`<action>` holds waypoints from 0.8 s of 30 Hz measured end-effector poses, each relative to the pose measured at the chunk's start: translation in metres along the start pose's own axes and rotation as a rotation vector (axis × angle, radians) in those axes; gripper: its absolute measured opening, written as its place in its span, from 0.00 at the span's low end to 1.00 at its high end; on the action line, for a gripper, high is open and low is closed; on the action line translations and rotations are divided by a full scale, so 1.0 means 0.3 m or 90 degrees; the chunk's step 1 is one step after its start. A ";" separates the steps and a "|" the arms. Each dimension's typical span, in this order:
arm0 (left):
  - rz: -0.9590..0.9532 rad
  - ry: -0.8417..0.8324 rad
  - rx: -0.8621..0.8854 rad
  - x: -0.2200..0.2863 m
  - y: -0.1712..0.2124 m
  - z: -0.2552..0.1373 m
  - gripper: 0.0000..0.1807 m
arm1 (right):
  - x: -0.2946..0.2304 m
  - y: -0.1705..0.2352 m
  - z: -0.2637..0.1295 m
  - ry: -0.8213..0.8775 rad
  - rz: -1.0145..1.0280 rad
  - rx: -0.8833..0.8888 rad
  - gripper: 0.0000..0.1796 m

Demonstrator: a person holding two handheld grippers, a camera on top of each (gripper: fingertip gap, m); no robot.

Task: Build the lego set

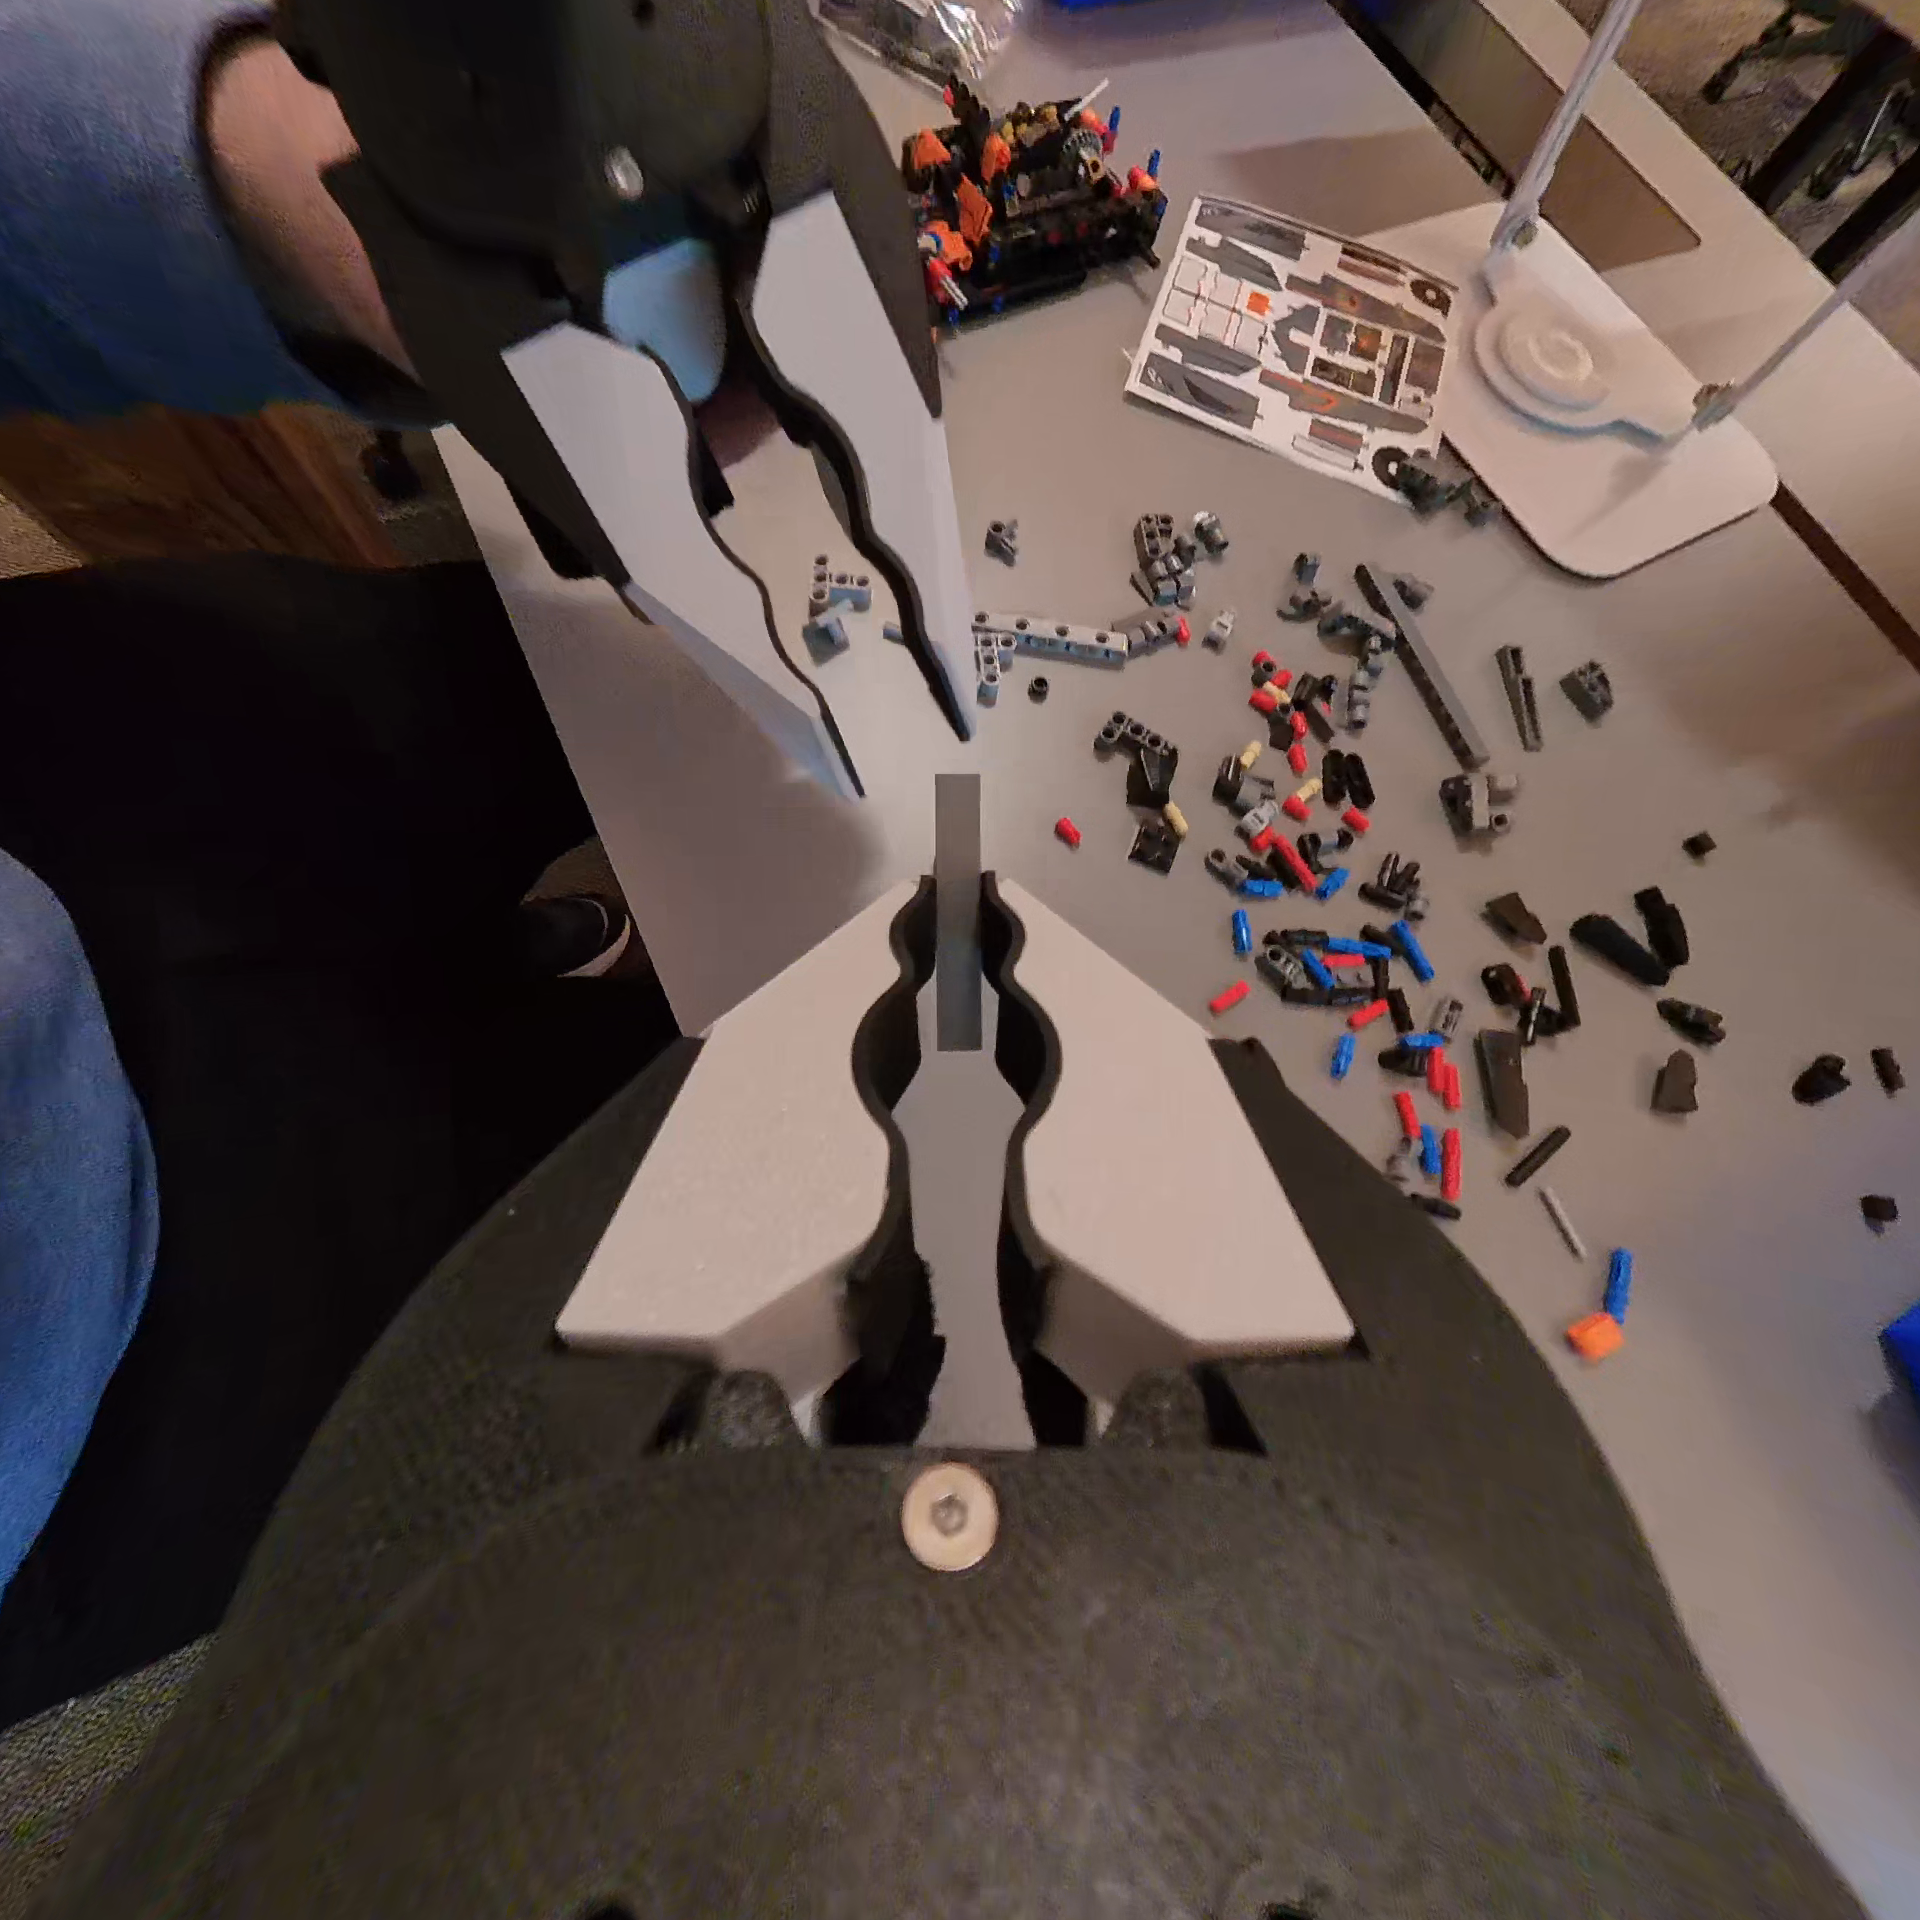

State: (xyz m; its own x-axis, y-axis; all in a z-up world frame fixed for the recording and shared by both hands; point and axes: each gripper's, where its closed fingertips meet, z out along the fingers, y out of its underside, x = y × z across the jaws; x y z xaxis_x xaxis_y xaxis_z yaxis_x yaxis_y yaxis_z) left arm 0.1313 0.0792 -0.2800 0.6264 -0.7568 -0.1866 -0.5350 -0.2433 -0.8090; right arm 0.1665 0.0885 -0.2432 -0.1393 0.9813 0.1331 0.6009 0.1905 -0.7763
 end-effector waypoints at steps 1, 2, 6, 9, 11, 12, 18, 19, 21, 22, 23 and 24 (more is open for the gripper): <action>-0.010 0.004 -0.025 0.004 0.030 0.030 0.15 | -0.001 0.013 0.000 0.000 0.003 -0.002 0.03; -0.018 0.007 -0.053 0.006 0.062 0.061 0.17 | -0.003 0.024 0.000 -0.001 0.005 -0.004 0.03; -0.043 0.008 -0.121 0.003 0.145 0.151 0.22 | -0.013 0.057 -0.001 0.001 0.006 -0.012 0.03; -0.053 0.003 -0.152 -0.007 0.181 0.187 0.21 | -0.018 0.069 -0.007 -0.002 0.005 -0.011 0.03; -0.060 0.005 -0.158 -0.010 0.191 0.204 0.20 | -0.017 0.075 -0.009 -0.003 0.008 -0.010 0.03; -0.063 0.010 -0.156 -0.008 0.189 0.209 0.18 | -0.017 0.077 -0.009 -0.004 0.009 -0.008 0.03; -0.059 0.020 -0.156 -0.005 0.184 0.225 0.05 | -0.025 0.097 0.004 -0.015 0.012 -0.007 0.03; -0.056 0.019 -0.157 -0.007 0.185 0.225 0.04 | -0.026 0.100 0.006 -0.016 0.012 -0.007 0.03; -0.055 0.022 -0.161 -0.006 0.187 0.221 0.03 | -0.029 0.104 0.009 -0.019 0.014 -0.007 0.03; -0.055 0.022 -0.163 -0.006 0.189 0.219 0.03 | -0.030 0.106 0.009 -0.019 0.014 -0.006 0.03; -0.054 0.023 -0.165 -0.005 0.191 0.215 0.03 | -0.031 0.106 0.009 -0.020 0.014 -0.006 0.03; -0.053 0.026 -0.169 -0.001 0.194 0.210 0.03 | -0.032 0.106 0.010 -0.021 0.014 -0.005 0.03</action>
State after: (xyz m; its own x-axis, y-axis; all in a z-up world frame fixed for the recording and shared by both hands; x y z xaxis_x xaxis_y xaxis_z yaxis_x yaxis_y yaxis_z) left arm 0.1356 0.1035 -0.3623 0.6543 -0.7499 -0.0983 -0.6152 -0.4521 -0.6458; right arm 0.1847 0.0851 -0.2711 -0.1522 0.9837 0.0954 0.6103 0.1695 -0.7739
